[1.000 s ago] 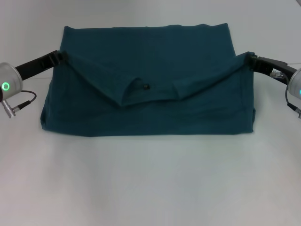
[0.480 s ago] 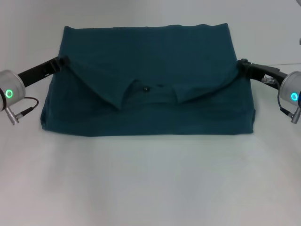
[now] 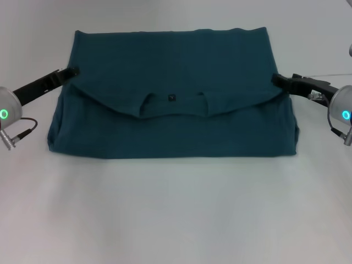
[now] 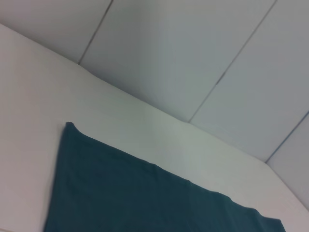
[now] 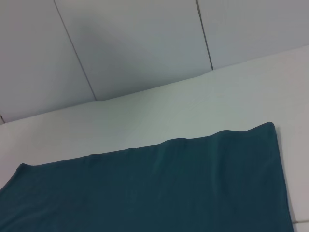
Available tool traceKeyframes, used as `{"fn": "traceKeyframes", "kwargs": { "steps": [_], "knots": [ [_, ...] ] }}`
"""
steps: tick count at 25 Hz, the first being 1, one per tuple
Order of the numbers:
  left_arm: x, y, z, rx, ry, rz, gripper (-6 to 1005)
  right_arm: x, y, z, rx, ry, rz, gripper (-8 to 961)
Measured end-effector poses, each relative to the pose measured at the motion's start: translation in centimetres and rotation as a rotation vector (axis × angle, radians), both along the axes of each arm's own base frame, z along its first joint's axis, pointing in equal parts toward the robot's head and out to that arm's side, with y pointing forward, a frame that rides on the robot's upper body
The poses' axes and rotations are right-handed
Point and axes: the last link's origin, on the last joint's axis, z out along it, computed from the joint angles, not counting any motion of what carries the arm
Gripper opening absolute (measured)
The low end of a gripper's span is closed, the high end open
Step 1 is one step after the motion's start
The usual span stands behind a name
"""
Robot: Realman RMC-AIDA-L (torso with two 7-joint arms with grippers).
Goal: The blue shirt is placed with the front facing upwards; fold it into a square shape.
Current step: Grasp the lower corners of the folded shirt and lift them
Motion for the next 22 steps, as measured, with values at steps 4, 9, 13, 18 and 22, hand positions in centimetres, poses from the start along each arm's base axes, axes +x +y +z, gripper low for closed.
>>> {"fn": "traceKeyframes", "kwargs": {
  "steps": [4,9,13,18,22],
  "knots": [
    [-0.2,-0.3,0.4,0.003,0.000,-0.010,555,0.2,-0.3,0.3,-0.002,-0.001,0.014,569],
    [-0.3,-1.4,0.6,-0.037,-0.003,-0.068,719,1.2,-1.8,0.8,-0.025,0.032,0.041,687],
    [-0.1,-2.5,0.6,-0.092,0.021,-0.140,752,2.0,-3.2,1.8,-0.047,0.089,0.054,684],
    [-0.1,-3.6,0.4,-0.142,0.042,-0.174,752,2.6,-4.2,2.8,-0.167,0.119,0.020,680],
    [-0.4,-4.2,0.4,-0.168,0.054,-0.191,752,2.7,-4.5,3.3,-0.260,0.144,-0.027,678]
  ]
}}
